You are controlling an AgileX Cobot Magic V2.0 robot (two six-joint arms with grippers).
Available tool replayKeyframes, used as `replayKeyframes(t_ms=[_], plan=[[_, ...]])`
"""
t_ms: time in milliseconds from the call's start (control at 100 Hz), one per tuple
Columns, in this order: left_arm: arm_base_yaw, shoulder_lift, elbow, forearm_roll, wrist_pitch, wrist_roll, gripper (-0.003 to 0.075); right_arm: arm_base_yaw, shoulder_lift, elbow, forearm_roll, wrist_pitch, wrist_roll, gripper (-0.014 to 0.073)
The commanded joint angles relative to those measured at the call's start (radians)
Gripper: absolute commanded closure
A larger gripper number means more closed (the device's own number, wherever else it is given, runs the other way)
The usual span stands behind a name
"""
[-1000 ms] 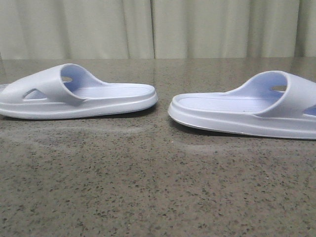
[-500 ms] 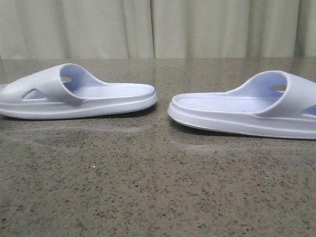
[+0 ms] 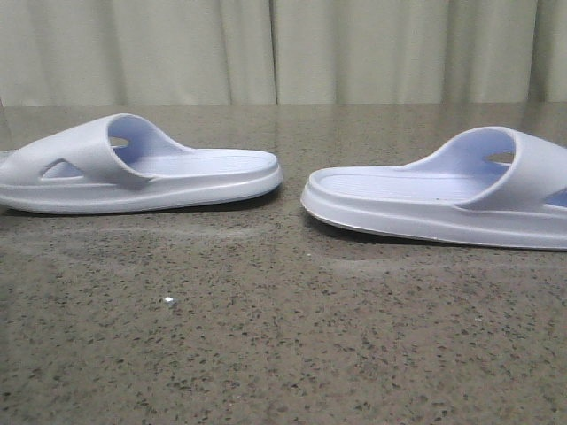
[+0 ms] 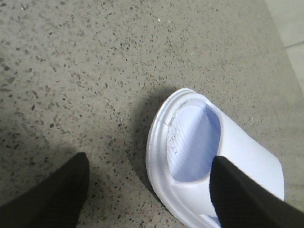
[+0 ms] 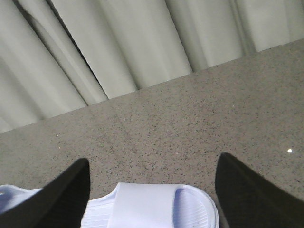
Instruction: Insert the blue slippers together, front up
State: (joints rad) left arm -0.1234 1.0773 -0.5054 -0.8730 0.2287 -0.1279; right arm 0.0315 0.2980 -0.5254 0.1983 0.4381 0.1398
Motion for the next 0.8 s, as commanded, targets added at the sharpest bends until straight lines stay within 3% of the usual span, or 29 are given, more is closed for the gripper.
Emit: replayKeyframes(t_ms=[0,330,790], plan=[[0.001,0.001,-0.036,-0.022,-0.056,-0.005,0.0254,-0.006,0.018,-0.036,0.007,-0.093,-0.009,0.0117],[0.001,0.07,-0.062,-0.029,-0.072,-0.003,0.0254,-0.006,0.018,-0.036,0.007,-0.113,-0.009,0.0117],[0.001,0.215,-0.179,-0.027,0.005,0.005,0.0254,-0.006,0.018,-0.036,0.007,-0.119,-0.009,0.0117]])
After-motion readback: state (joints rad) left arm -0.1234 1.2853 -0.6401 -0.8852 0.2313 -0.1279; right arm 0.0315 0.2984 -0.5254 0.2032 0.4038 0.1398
